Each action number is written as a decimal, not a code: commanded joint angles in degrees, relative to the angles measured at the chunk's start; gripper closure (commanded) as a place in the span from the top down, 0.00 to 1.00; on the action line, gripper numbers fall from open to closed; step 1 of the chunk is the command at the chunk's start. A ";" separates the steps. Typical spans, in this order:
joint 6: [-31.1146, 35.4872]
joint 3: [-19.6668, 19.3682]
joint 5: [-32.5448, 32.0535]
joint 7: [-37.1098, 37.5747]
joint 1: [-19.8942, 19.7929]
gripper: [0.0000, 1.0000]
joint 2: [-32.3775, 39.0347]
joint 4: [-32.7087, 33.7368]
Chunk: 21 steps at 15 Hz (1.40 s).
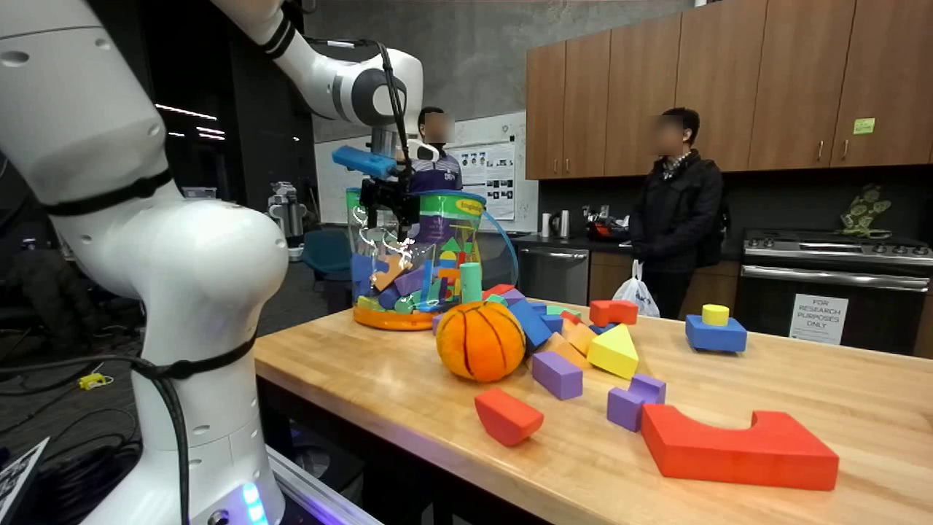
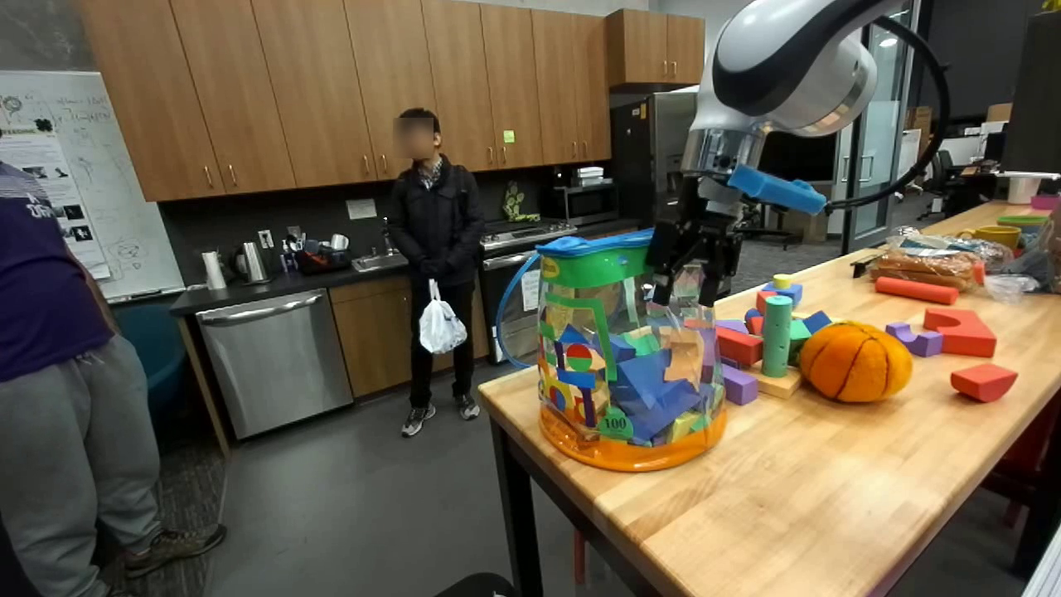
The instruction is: Remove one blue block from the toy bag
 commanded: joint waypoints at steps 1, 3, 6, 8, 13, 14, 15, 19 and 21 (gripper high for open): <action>-0.25 0.63 0.30 -0.25 -0.73 1.00 0.00 0.13; -1.02 0.51 -0.02 -0.02 -1.06 1.00 0.54 0.03; -2.76 0.64 -1.05 0.46 -1.73 1.00 1.33 0.37; -3.75 0.98 -2.85 1.12 -2.55 1.00 1.40 0.70; -5.64 2.49 -9.78 3.94 -4.67 1.00 -1.00 3.64; -6.04 2.94 -11.39 4.74 -5.07 1.00 -1.56 4.74; -6.43 3.41 -12.94 5.52 -5.42 1.00 -2.40 5.87; -6.50 5.40 -18.05 8.18 -6.40 1.00 -6.10 10.28; -3.97 6.29 -19.75 8.96 -6.53 1.00 -6.92 12.67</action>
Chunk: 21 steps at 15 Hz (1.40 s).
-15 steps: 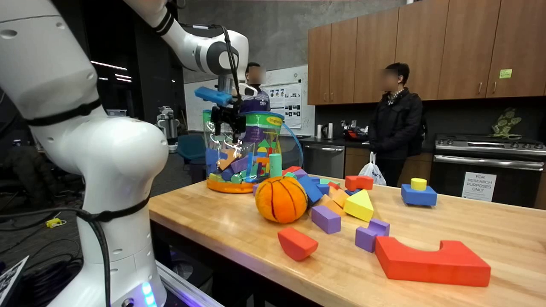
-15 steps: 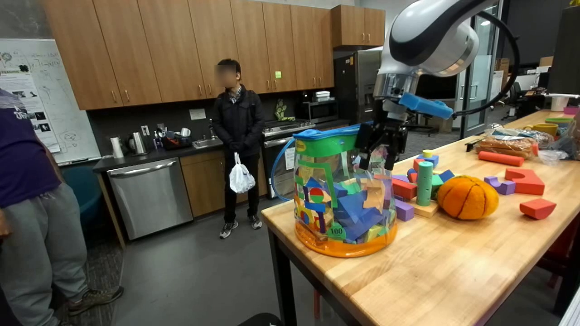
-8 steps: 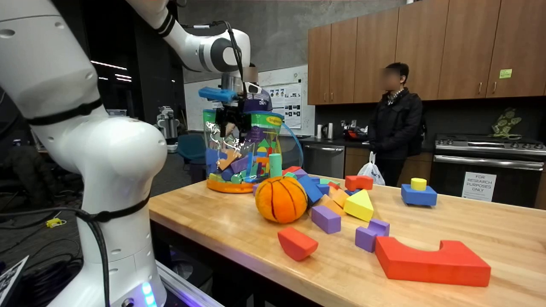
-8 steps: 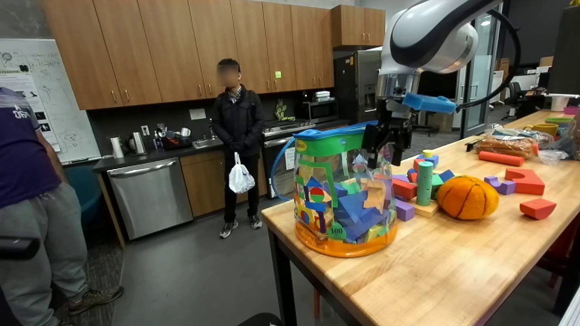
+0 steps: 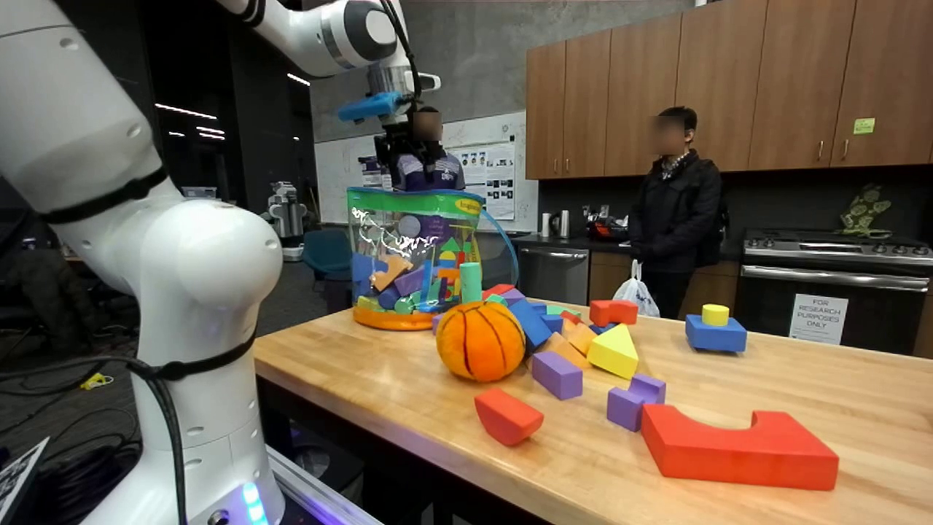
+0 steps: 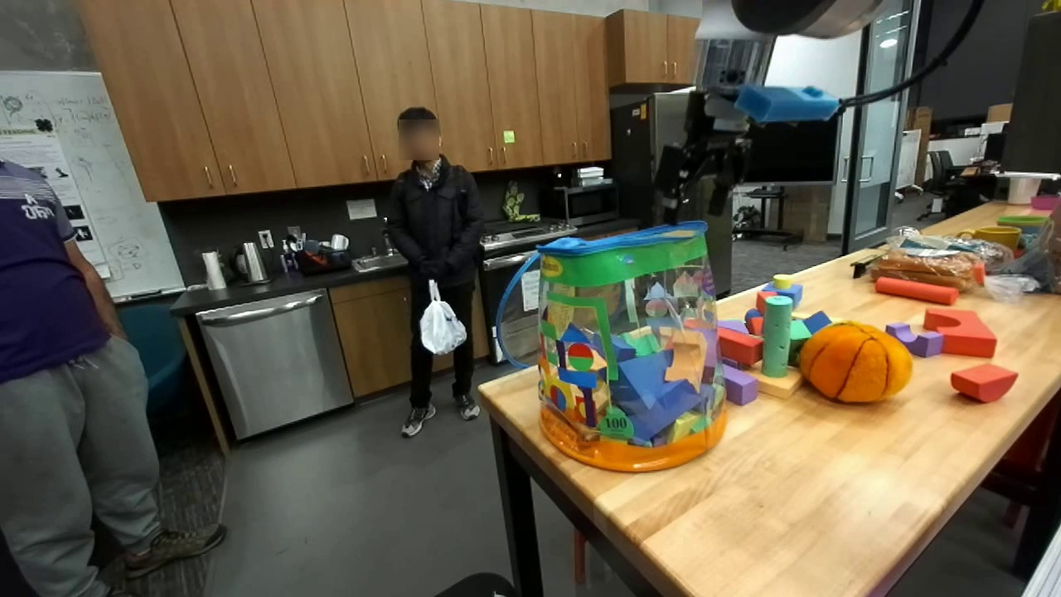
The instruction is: Remove one blue block from the toy bag
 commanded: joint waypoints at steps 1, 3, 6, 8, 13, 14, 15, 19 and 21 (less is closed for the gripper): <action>3.05 2.24 -3.35 2.42 -1.12 1.00 -1.86 4.08; 6.02 3.21 -4.39 2.94 -1.20 1.00 -0.07 6.58; 10.15 4.37 -5.30 3.25 -1.07 1.00 3.34 8.20; 12.92 5.12 -5.42 3.65 -0.81 1.00 6.00 8.47; 15.62 6.91 -6.41 4.85 -0.25 1.00 12.88 9.05; 15.09 6.92 -6.39 5.18 -0.05 1.00 13.66 8.92; 14.68 6.85 -6.13 5.35 0.18 1.00 14.44 8.74; 13.10 6.19 -4.90 5.90 0.75 1.00 16.65 7.10; 11.82 5.86 -4.09 5.75 1.05 1.00 17.40 6.19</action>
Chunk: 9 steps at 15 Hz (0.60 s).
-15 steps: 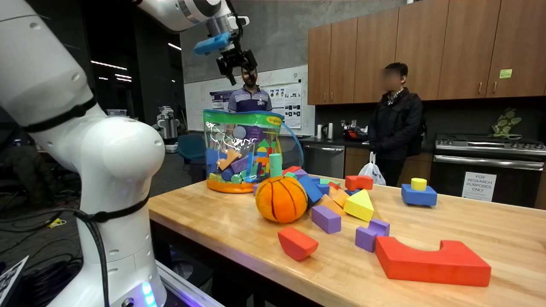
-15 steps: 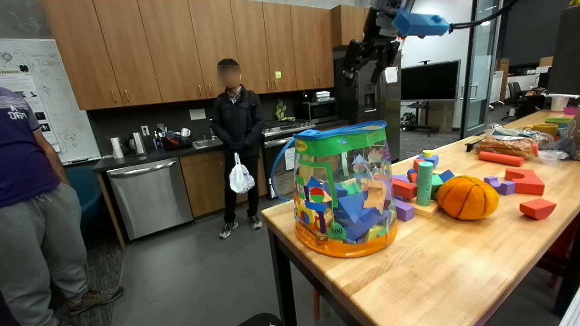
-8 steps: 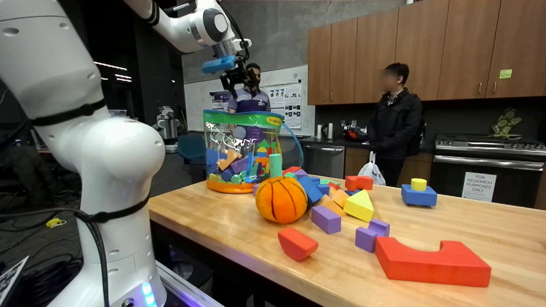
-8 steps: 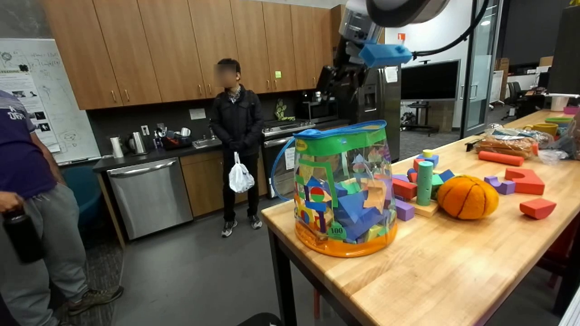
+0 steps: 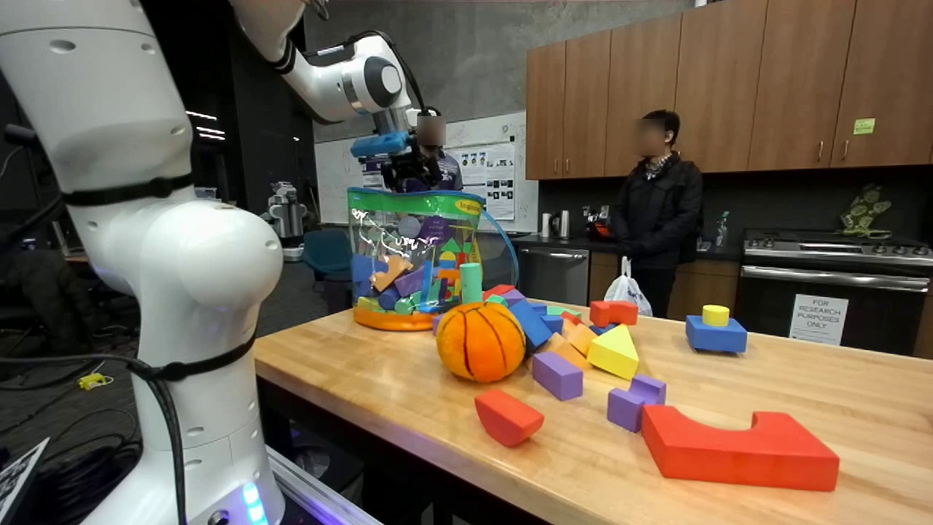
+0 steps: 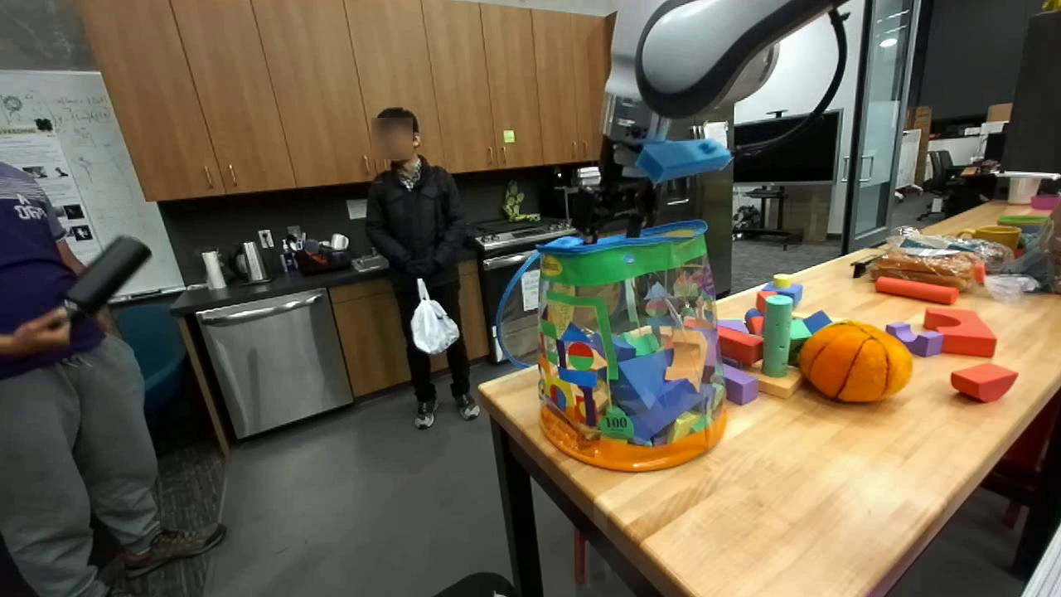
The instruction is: Remove one blue block from the toy bag
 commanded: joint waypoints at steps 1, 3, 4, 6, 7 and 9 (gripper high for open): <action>-2.52 -1.07 1.22 0.59 1.24 1.00 1.34 -0.96; -3.17 -1.39 2.45 0.03 1.70 1.00 2.23 -1.68; -3.39 -1.48 3.02 -0.08 1.91 1.00 2.47 -2.04; -2.90 -1.55 3.42 0.17 2.16 1.00 2.82 -2.72; -2.77 -1.61 3.16 0.42 2.17 1.00 2.67 -3.04; -2.58 -1.59 2.37 0.15 2.23 1.00 3.14 -2.73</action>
